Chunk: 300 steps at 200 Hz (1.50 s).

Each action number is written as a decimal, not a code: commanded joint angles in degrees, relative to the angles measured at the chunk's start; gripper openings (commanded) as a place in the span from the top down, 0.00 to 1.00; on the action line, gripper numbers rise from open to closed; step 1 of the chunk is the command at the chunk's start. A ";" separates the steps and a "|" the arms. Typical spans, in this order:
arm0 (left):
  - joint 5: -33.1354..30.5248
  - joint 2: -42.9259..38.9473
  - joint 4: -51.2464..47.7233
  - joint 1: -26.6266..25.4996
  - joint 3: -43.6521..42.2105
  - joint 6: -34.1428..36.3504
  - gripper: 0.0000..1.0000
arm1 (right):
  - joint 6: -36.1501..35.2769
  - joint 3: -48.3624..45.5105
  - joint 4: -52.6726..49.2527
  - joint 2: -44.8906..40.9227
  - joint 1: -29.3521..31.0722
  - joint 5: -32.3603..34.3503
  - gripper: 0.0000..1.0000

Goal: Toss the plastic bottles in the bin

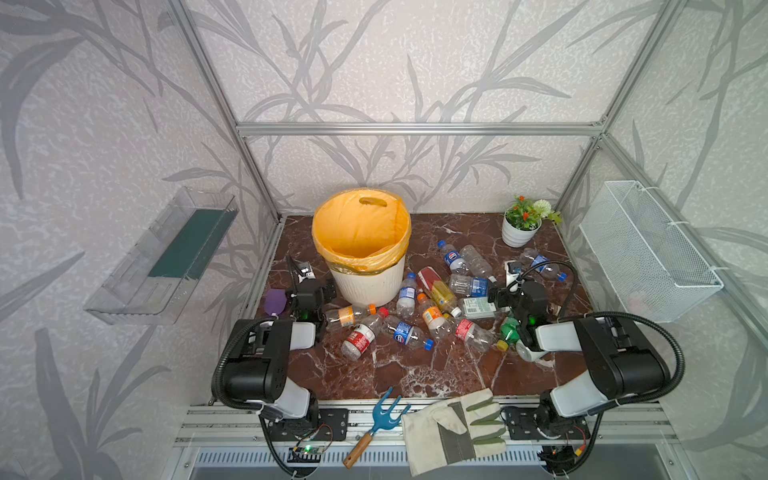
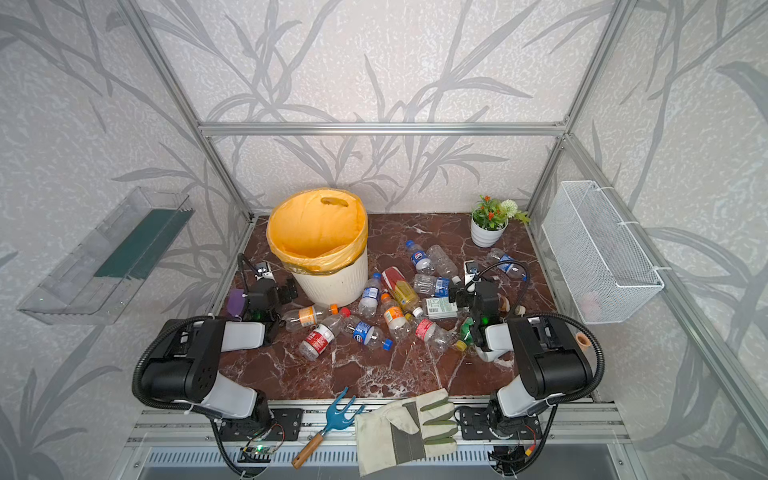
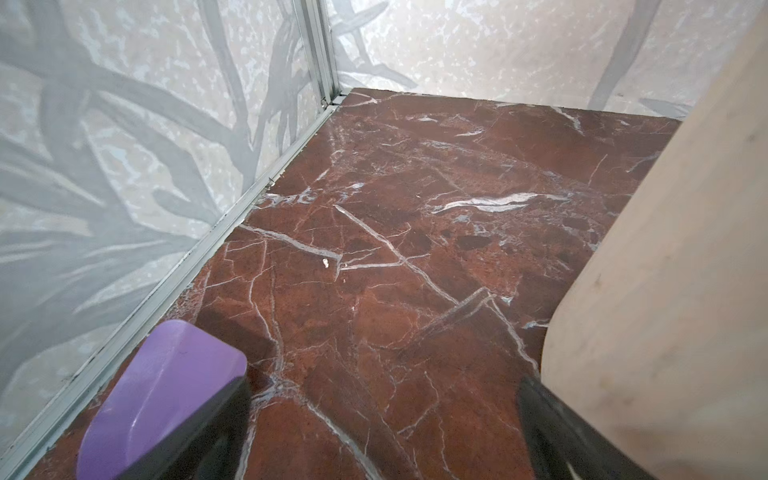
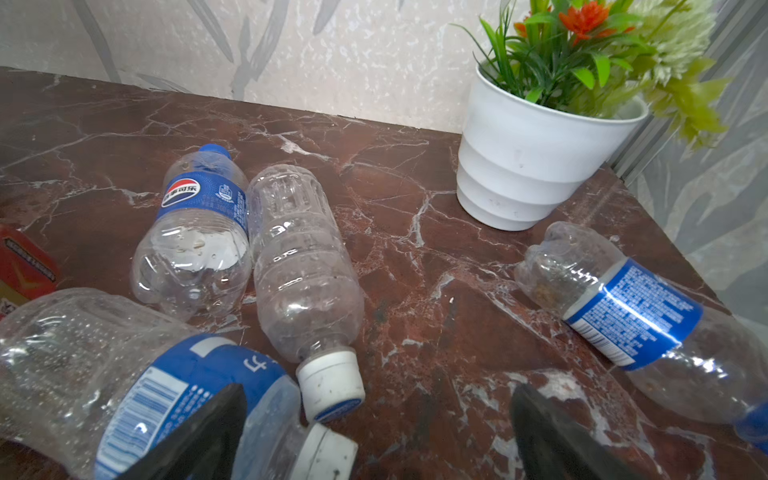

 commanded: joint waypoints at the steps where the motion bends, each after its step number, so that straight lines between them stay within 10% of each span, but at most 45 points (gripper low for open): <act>1: 0.03 -0.60 0.46 -0.07 0.66 0.25 0.01 | -0.52 0.58 0.62 0.33 -0.17 -0.72 0.01; 211: -0.32 -0.73 1.07 -0.10 0.65 0.05 0.01 | 2.78 1.81 -2.12 -0.68 -4.04 -6.08 0.01; 248: -10.92 -13.02 -42.99 0.43 18.83 -10.49 0.07 | 6.74 14.04 -43.19 -16.48 -4.13 -3.93 0.00; 300: -7.45 -30.23 -57.54 0.02 21.73 -19.26 0.08 | 9.67 28.19 -74.03 -21.89 -0.19 -13.36 0.08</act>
